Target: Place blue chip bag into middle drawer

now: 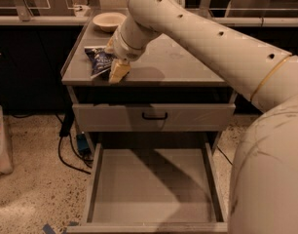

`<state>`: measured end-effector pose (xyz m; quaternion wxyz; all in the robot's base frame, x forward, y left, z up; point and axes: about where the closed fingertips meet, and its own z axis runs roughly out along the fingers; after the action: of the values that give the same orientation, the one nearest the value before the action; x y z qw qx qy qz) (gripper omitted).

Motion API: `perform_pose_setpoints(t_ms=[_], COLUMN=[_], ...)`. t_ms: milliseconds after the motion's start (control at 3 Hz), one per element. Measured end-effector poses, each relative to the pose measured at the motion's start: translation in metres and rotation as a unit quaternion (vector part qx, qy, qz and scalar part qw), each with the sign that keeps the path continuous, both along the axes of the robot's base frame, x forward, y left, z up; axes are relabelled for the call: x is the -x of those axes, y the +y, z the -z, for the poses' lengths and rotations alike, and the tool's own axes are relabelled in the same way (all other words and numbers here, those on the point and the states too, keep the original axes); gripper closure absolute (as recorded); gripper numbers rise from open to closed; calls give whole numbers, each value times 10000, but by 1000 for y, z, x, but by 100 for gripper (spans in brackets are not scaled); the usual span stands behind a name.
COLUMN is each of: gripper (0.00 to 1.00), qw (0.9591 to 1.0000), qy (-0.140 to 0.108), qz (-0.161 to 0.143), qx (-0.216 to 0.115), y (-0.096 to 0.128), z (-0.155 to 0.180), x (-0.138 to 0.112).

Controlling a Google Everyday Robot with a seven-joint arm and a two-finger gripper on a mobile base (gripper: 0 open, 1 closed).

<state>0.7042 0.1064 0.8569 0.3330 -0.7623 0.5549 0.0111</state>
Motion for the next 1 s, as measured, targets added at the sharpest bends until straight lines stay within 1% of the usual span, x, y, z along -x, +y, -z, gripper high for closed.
perform_pose_setpoints(t_ms=[667,1000], gripper=[85,100], qw=[10000,10000], qy=[1,1], qz=[0,-3], qx=[0,1], y=[0,0], z=[0,0], x=[0,0])
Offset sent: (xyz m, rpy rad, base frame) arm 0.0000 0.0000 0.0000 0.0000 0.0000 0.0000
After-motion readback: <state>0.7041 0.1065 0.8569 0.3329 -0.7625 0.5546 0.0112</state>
